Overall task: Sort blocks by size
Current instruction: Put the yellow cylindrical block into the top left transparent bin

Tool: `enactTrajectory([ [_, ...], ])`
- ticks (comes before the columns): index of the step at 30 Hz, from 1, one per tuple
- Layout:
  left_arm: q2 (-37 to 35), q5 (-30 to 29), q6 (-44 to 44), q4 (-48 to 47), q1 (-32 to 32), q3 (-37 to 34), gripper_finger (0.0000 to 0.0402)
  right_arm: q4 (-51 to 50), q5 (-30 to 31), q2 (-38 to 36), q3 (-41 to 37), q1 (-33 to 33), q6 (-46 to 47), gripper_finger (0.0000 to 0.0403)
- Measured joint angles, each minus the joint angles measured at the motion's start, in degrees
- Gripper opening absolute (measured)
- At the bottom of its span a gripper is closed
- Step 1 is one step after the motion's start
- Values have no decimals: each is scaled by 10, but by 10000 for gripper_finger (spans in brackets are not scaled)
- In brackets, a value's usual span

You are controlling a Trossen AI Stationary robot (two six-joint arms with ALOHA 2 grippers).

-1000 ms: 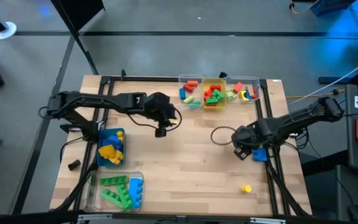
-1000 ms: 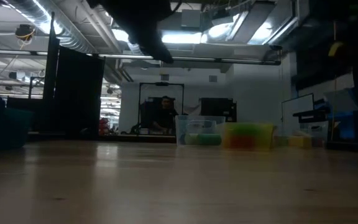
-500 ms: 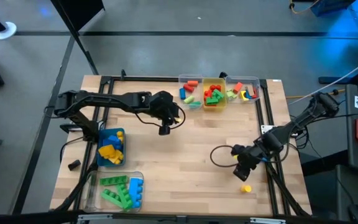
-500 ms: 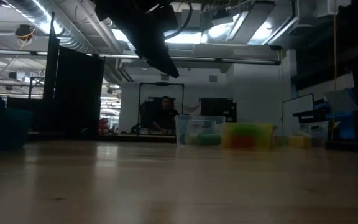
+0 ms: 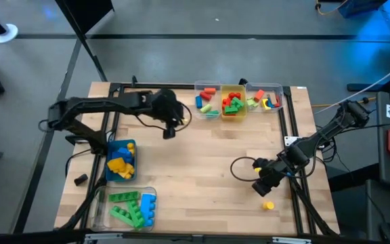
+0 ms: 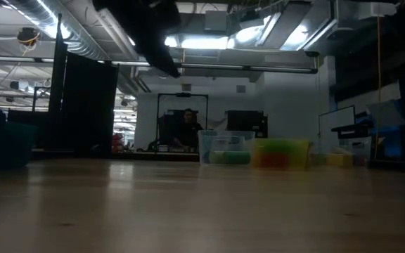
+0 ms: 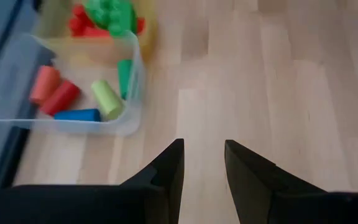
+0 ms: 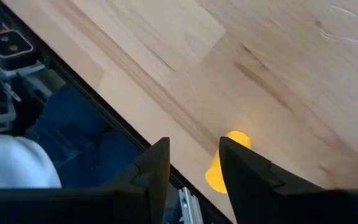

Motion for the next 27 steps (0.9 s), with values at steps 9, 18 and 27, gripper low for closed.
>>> enactTrajectory([
  [9, -221, 15, -55, 24, 10, -175, 100, 0, 1, 0, 0, 0, 0, 140],
  [18, -489, 10, -111, 109, 10, -358, 100, 0, 6, 0, 0, -1, -8, 141],
  [27, -666, 9, -107, 121, 10, -444, 100, -33, 5, 0, 0, 0, 42, 141],
])
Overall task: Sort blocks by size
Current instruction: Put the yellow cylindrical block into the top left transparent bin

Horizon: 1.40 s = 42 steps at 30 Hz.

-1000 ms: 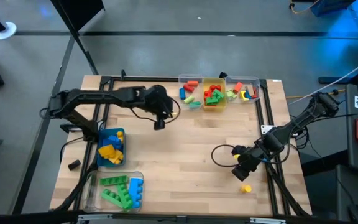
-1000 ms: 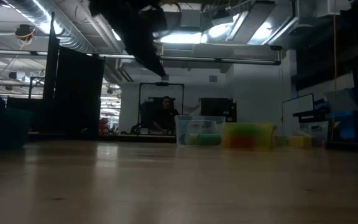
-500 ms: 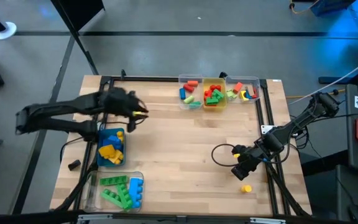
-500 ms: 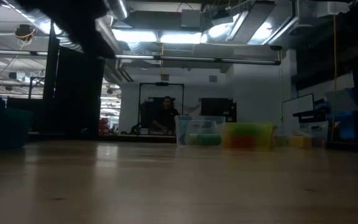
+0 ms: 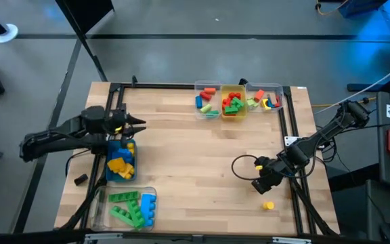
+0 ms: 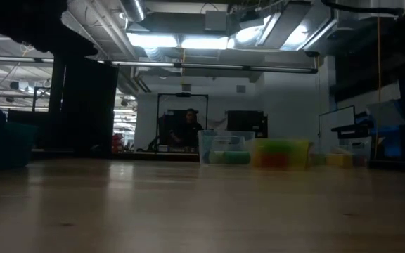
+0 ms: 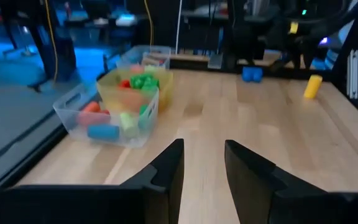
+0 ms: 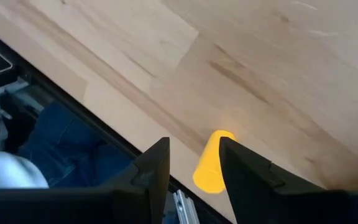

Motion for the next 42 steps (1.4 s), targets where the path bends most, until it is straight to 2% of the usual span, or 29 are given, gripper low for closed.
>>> enactTrajectory([
  [9, -110, 0, -2, 11, 0, -82, 100, 23, 2, 0, 0, 0, -2, 141],
  [19, -138, 0, -10, 111, 0, -179, 100, 24, 2, 0, 0, 0, -3, 140],
  [27, -134, -1, -4, 116, -1, -180, 100, 24, 5, 0, 0, 0, -3, 140],
  [35, -134, -1, 4, 115, -1, -180, 100, 25, 52, 0, 0, 0, -4, 140],
  [42, -134, -1, 3, 115, -1, -180, 100, 24, 46, 0, 0, 0, -4, 140],
])
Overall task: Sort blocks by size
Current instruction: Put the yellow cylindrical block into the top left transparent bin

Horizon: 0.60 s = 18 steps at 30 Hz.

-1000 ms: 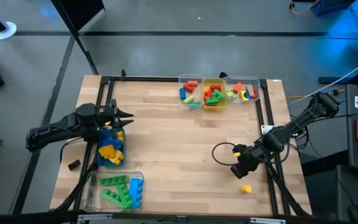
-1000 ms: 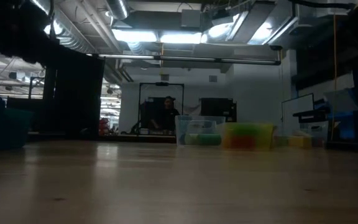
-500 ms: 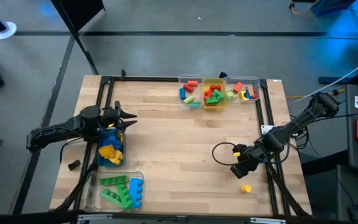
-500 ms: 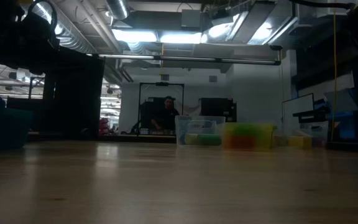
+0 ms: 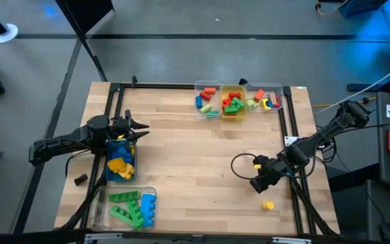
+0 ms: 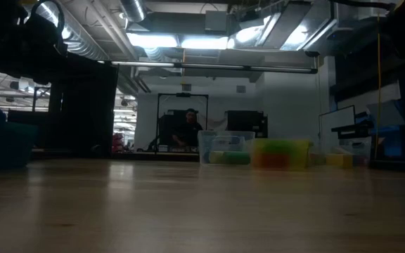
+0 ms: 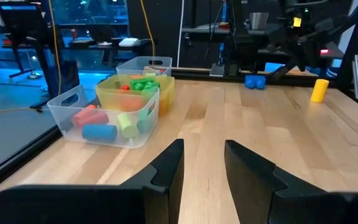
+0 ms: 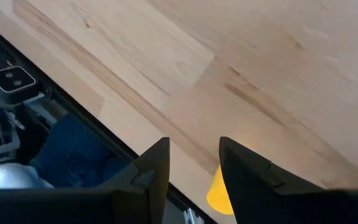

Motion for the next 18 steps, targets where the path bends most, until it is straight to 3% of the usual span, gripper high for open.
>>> enactTrajectory([
  [8, 0, 0, -2, -1, 0, 0, 100, -7, -160, 0, 0, 1, 52, 140],
  [13, 0, 0, -2, -1, 0, 0, 100, -17, -167, 0, 0, 1, 66, 140],
  [18, 0, 0, -2, -1, 0, 0, 100, -68, -169, 0, 0, 1, 162, 140],
])
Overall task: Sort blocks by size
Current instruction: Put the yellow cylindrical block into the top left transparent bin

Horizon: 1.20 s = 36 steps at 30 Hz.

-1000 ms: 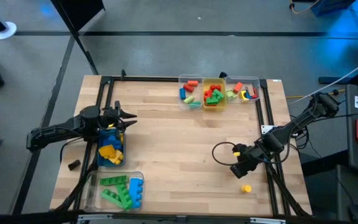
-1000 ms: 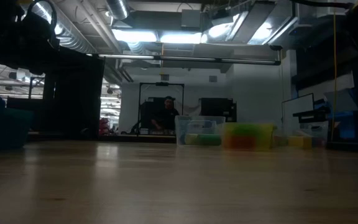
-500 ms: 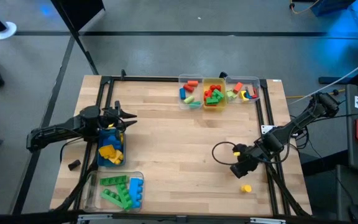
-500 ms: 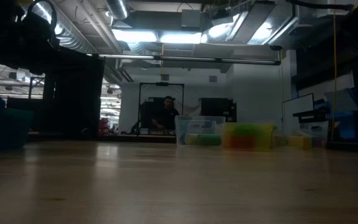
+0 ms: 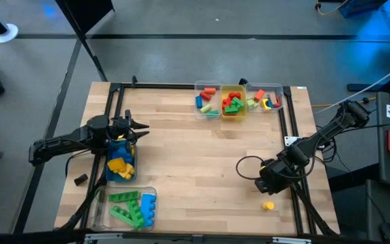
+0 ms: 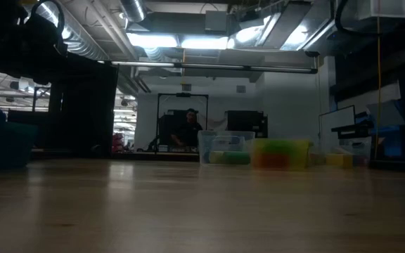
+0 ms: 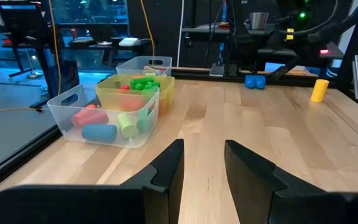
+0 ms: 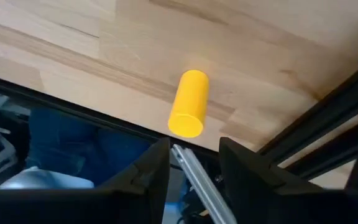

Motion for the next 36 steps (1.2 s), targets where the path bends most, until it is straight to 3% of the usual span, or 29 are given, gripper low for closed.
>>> enactTrajectory([
  [16, 0, 0, 0, 0, 0, 0, 100, 105, -10, 124, 0, 60, 46, 145],
  [19, 0, 0, 0, 0, 0, 0, 100, 111, -10, 127, 0, 61, 46, 172],
  [26, 0, 0, 0, 0, 0, 0, 100, 108, 13, 127, 0, 68, 48, 278],
  [36, 0, 0, 0, 0, 0, 0, 100, 106, 20, 127, 0, 75, 76, 285],
])
